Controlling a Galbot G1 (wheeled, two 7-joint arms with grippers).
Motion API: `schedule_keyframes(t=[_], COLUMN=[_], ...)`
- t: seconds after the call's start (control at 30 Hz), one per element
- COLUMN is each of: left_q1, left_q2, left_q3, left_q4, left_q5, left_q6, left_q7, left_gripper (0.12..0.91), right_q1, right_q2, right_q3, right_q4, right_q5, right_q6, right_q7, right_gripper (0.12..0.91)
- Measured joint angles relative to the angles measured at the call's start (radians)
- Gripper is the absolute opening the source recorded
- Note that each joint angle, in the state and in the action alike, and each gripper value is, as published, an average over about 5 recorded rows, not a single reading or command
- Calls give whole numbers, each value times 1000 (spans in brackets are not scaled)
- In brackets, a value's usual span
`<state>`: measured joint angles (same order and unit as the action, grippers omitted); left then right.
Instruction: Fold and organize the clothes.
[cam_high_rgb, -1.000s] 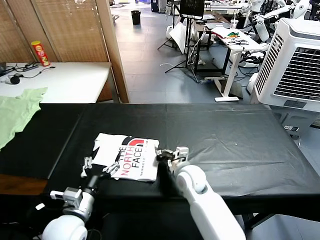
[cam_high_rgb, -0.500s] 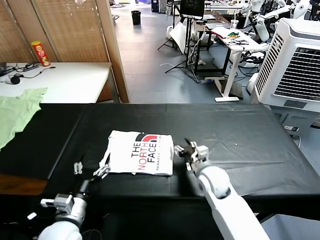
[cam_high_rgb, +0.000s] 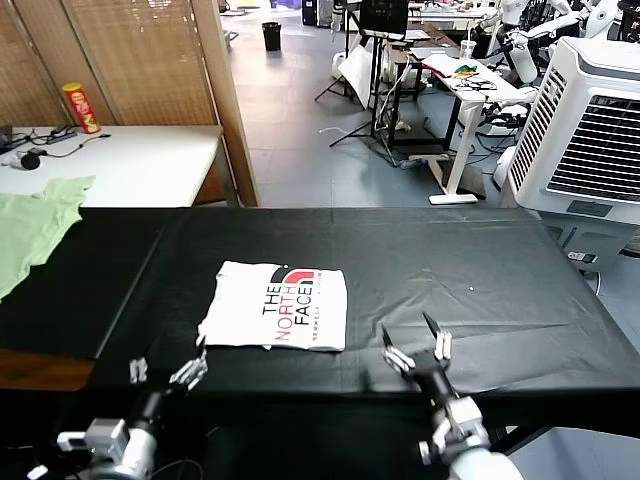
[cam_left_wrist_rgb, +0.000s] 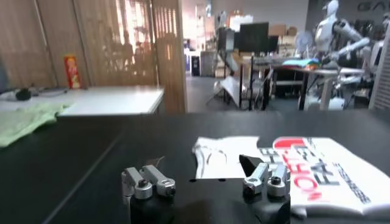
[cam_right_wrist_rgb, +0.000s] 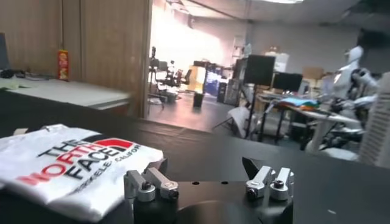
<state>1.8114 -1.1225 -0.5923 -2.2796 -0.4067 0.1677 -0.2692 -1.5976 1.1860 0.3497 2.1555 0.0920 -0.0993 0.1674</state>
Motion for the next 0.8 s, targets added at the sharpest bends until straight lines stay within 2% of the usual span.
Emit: schedule_keyframes(t=[0.13, 0.3, 0.47, 0.6, 0.8], left_q1=[60, 123, 186, 229, 261], left_q2=[3, 3, 1, -4, -9], left_q3=[-12, -40, -67, -74, -75], left_q4=[-9, -24, -25, -25, -33], left_q5=[-30, -65, -64, -52, -38], left_q6=[-19, -31, -79, -119, -137], left_q7=[-23, -32, -24, -12, 6], left_gripper=[798, 798, 798, 798, 798], right_q1=[-138, -286, -384, -416, -432], right_q2=[15, 47, 65, 66, 67], right_q3=[49, 68, 62, 62, 63], right_q4=[79, 158, 210, 230, 239], right_q5=[-15, -15, 12, 35, 39], right_q6=[17, 9, -28, -58, -62], right_q7=[29, 70, 100, 109, 109], right_gripper=[798, 798, 798, 798, 798])
